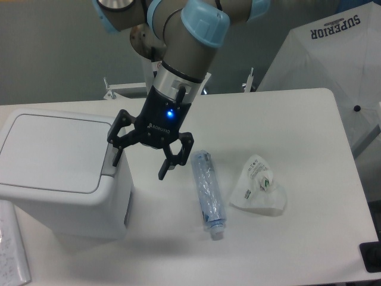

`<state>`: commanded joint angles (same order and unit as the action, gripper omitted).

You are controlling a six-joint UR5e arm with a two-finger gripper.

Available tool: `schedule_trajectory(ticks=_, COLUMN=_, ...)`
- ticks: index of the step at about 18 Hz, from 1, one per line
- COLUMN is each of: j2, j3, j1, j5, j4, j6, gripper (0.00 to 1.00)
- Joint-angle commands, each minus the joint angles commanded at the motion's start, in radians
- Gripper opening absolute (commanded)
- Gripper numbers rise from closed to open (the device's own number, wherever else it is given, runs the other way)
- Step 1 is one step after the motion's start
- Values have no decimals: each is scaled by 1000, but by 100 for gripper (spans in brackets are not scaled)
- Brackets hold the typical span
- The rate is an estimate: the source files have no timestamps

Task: Open the trash can
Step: 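Hook the gripper finger under the lid tab and flip the lid up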

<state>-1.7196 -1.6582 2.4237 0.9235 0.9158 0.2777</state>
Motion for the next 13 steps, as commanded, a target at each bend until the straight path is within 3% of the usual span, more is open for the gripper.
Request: schedule_trajectory(ticks=13, j2=-5, j3=-20, j1=0, j5=0, j4=-8, j6=3, gripper=100)
